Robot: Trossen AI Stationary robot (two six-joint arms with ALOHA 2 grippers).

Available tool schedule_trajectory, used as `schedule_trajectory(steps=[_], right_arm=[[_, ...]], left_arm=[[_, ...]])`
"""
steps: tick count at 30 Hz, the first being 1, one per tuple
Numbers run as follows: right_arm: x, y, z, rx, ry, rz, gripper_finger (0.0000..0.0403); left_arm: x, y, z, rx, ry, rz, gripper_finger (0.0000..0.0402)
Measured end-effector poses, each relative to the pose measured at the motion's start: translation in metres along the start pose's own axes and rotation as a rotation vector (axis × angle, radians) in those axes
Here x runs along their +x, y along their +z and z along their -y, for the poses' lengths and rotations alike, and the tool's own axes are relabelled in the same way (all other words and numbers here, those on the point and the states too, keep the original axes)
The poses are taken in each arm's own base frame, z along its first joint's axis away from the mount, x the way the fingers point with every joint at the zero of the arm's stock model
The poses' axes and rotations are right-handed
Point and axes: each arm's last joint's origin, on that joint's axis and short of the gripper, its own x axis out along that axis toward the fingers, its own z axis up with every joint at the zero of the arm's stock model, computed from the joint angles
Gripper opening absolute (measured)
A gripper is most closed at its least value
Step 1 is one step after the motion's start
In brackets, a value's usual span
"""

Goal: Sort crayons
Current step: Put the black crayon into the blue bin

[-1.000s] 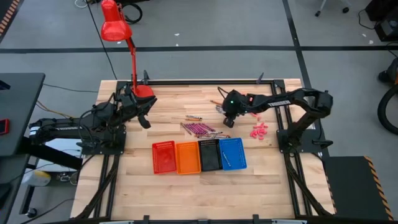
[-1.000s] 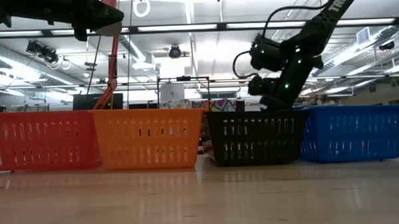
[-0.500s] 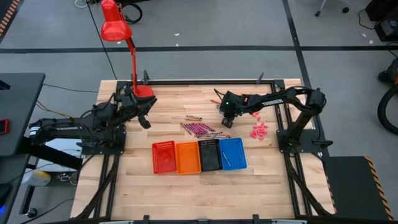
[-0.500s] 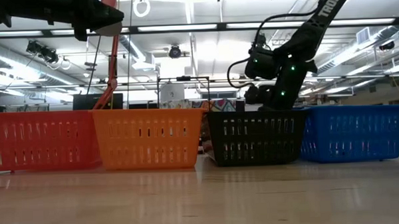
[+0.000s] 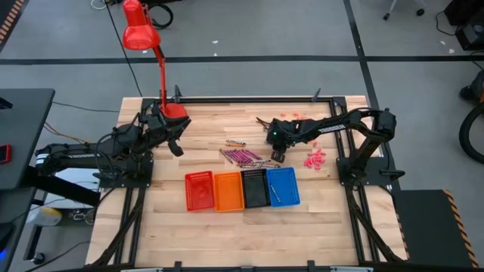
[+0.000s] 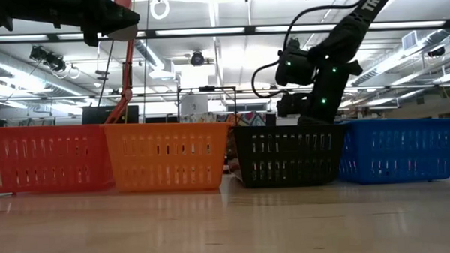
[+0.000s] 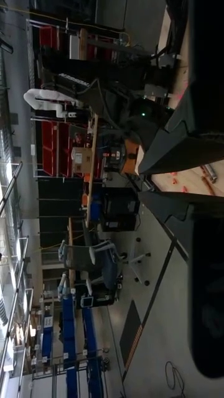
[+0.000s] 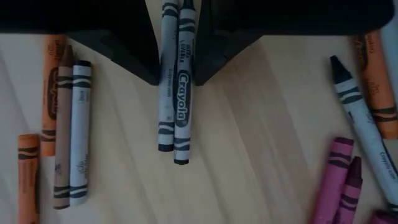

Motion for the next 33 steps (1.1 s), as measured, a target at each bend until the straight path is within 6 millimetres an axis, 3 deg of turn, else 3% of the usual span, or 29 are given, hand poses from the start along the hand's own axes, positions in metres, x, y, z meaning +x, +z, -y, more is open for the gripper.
schedule_trajectory(steps=[13,26,33], right_arm=[[-0.01,0.018,0.0,0.011,-0.003,-0.005,0.0107],[-0.01,0.016,-0.004,-0.008,-0.033,-0.017,0.0108],[-0.001,0.004,0.008,0.028,-0.019,-0.041,0.0102]], left_arm=[[0.0,0.0,0.0,0.0,0.0,0.0,0.0068],[0.0,0.0,0.0,0.0,0.0,0.0,0.0068],[0.0,0.0,0.0,0.0,0.0,0.0,0.0068]])
